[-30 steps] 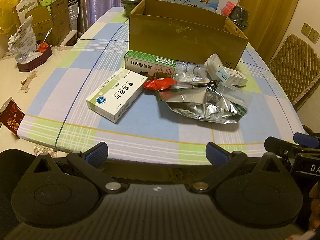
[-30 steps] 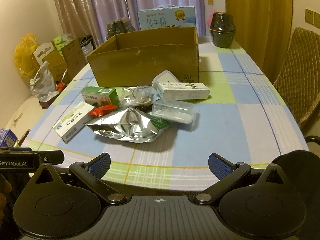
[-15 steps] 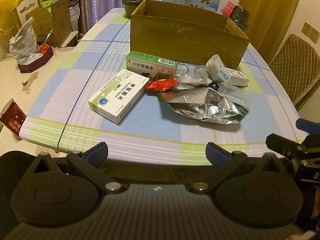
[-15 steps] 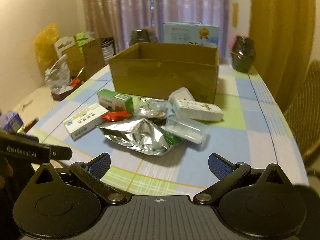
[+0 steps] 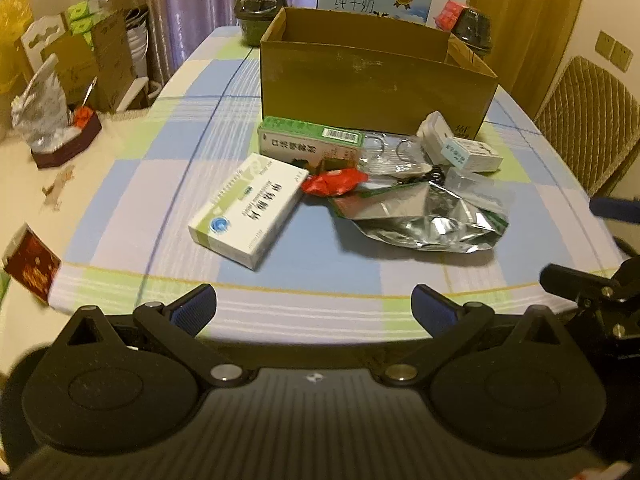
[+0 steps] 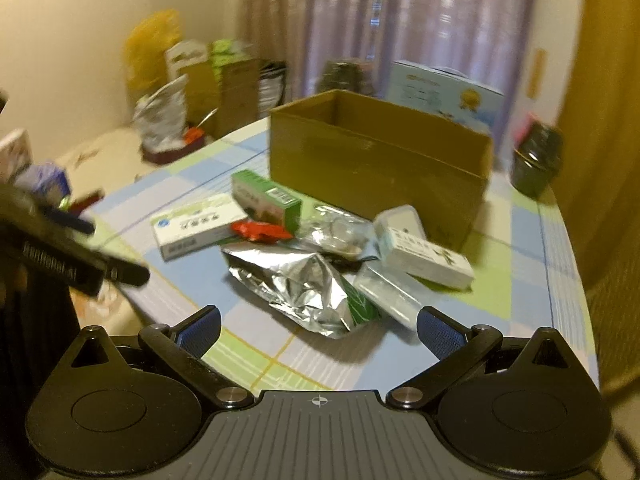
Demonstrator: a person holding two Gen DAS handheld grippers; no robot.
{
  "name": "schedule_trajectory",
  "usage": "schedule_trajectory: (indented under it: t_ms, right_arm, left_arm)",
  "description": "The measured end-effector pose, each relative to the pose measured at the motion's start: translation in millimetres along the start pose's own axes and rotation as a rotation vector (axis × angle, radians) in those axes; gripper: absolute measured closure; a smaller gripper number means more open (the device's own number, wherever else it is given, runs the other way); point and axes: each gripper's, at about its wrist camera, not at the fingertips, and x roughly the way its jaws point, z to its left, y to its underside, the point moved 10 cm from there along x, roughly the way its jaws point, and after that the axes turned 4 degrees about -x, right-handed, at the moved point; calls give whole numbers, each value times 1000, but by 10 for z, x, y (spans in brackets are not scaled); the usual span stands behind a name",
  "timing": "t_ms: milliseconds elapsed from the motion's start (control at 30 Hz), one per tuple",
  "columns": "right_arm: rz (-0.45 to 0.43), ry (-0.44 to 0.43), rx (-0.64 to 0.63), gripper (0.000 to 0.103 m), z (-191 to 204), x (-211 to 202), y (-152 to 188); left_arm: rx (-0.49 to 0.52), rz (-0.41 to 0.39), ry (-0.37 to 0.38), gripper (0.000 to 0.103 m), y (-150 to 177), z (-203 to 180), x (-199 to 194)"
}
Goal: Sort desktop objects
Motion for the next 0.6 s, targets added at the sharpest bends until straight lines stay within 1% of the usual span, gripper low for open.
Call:
schedule_trajectory:
  t_ms: [167, 267, 333, 433, 600]
  right_arm:
    - [34, -37, -132, 2, 68, 169, -3]
    - [50, -53, -186, 2, 75, 282, -32]
    - [64, -69, -228, 2, 88, 373, -54]
    - [86, -93, -306, 2, 133, 520, -88]
    - [129, -137, -422, 2, 204, 783, -99]
  left_arm:
    - [108, 3, -26, 1, -120, 138, 124]
    - [185, 17, -38, 1, -188, 231, 236]
    - [234, 34, -33, 1, -240, 297, 327]
    - [280, 60, -16, 1, -331, 392, 468]
    - [377, 95, 12, 1, -474, 443, 697]
